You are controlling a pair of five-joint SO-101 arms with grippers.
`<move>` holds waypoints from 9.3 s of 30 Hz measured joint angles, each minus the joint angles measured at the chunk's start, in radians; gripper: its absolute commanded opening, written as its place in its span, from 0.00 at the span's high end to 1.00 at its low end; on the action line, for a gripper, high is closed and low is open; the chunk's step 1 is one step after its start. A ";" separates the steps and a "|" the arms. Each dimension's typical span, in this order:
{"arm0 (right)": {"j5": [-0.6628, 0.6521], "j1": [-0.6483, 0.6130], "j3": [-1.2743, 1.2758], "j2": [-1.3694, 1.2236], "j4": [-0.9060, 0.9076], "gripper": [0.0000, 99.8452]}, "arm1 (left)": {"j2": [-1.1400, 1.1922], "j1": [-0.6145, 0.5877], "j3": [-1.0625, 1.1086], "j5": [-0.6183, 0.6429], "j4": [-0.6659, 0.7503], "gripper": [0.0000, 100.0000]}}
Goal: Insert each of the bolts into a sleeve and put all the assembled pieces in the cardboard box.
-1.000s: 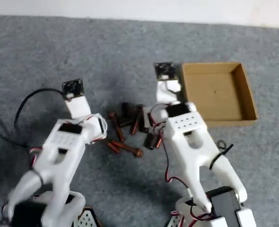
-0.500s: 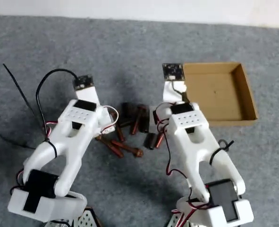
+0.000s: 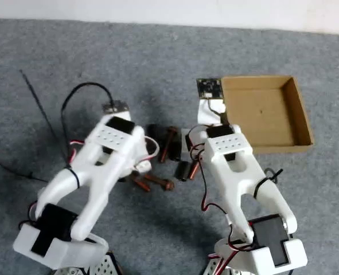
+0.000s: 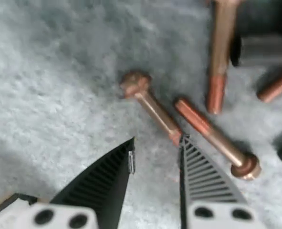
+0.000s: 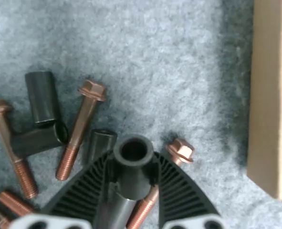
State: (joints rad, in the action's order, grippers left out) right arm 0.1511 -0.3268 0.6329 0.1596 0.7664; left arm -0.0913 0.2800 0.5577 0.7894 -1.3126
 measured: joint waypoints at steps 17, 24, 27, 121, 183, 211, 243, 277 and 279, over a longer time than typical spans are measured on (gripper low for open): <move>0.000 0.000 0.000 0.000 0.000 1.00 | -0.011 -0.028 0.193 0.084 0.336 0.85; 0.000 0.000 0.000 0.000 -0.040 1.00 | -0.012 -0.028 0.196 0.084 0.342 0.85; 0.000 0.000 0.000 0.000 -0.041 1.00 | -0.012 -0.031 0.199 0.087 0.342 0.85; -0.359 -0.322 0.882 1.468 -0.267 1.00 | -1.702 0.084 0.786 -0.199 0.825 0.99; -0.388 -0.388 0.919 1.653 -0.167 0.99 | -1.715 0.069 0.793 -0.192 0.568 0.99; -0.322 -0.066 0.347 0.980 0.362 0.93 | -1.715 -0.381 1.094 -0.201 0.914 0.99; -0.617 -0.066 0.341 0.152 0.539 0.89 | -1.715 -0.361 1.105 -0.201 0.914 0.99; -0.539 -0.063 0.242 0.270 0.376 1.00 | -1.715 -0.361 1.105 -0.201 0.916 0.99; -0.505 -0.064 0.209 0.336 0.379 1.00 | -1.715 -0.361 1.105 -0.201 0.916 0.99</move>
State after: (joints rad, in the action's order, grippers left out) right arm -0.3537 -0.3913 0.8416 0.4956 1.1454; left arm -1.8067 -0.0806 1.6625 0.5884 -0.3966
